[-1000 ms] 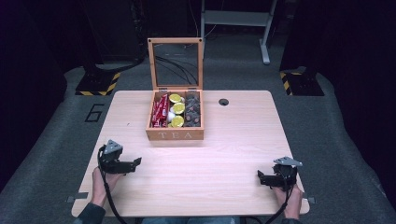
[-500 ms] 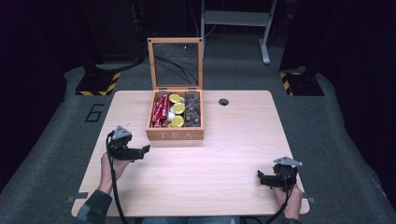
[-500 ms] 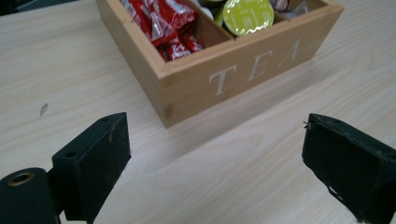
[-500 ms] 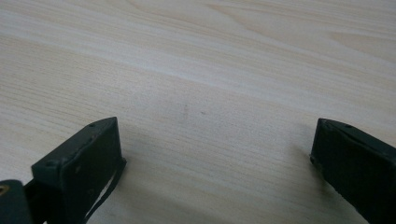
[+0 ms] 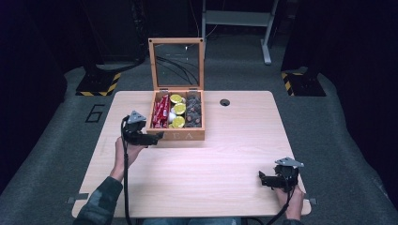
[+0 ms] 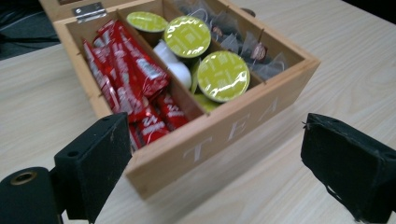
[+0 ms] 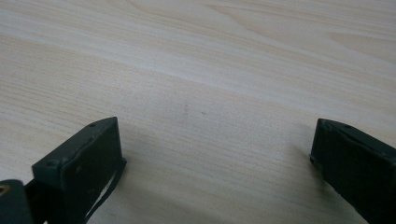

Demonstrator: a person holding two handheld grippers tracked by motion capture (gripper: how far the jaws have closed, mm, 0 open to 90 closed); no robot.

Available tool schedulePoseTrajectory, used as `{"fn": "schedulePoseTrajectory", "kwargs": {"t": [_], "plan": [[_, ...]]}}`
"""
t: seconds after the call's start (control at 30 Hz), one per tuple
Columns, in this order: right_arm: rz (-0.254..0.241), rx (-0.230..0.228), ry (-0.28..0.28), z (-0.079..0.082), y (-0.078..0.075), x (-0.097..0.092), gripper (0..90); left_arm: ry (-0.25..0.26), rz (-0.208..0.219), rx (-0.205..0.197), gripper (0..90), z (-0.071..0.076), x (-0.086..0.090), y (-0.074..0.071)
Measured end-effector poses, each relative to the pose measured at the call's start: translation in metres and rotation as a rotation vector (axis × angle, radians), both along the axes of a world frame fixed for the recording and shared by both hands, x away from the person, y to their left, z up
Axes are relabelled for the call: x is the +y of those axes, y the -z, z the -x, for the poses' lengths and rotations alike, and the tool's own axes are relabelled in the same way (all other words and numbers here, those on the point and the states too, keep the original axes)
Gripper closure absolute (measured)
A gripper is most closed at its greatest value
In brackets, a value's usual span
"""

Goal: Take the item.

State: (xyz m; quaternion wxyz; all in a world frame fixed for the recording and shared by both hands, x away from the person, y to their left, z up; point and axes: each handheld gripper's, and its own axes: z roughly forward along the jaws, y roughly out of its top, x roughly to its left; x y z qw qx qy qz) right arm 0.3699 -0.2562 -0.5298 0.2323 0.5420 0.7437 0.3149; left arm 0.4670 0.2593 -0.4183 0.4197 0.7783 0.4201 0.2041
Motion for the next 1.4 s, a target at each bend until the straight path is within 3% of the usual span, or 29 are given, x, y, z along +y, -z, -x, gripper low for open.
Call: {"fn": "schedulePoseTrajectory", "kwargs": {"t": [0.13,0.37,0.4,0.63,0.73,1.0,1.27,1.4], "plan": [[0.000,-0.001,0.001,0.000,0.000,0.000,1.4,0.018,-0.012,0.004,7.0,-0.015,-0.014,-0.005],[-0.004,-0.003,0.003,0.000,0.000,0.000,1.5,0.007,0.014,-0.001,5.3,-0.040,-0.035,-0.007],[-0.004,-0.004,0.004,0.000,0.000,0.001,1.5,0.009,0.031,0.015,4.0,-0.046,-0.041,-0.005],[-0.004,-0.005,0.003,0.000,0.000,0.001,1.6,0.016,0.013,0.028,4.1,-0.065,-0.057,0.004],[-0.004,-0.005,0.003,0.000,0.000,0.001,1.6,0.017,0.006,0.025,6.6,-0.069,-0.061,0.007],[-0.004,0.001,0.000,0.000,0.000,0.000,1.8,0.006,0.016,0.071,12.5,-0.088,-0.071,0.018],[-0.005,-0.006,0.002,0.000,0.000,0.001,1.9,0.007,-0.015,0.108,15.7,-0.095,-0.076,0.029],[-0.006,-0.005,0.002,0.000,0.000,0.001,1.9,-0.002,-0.004,0.119,21.4,-0.097,-0.076,0.033]]}}
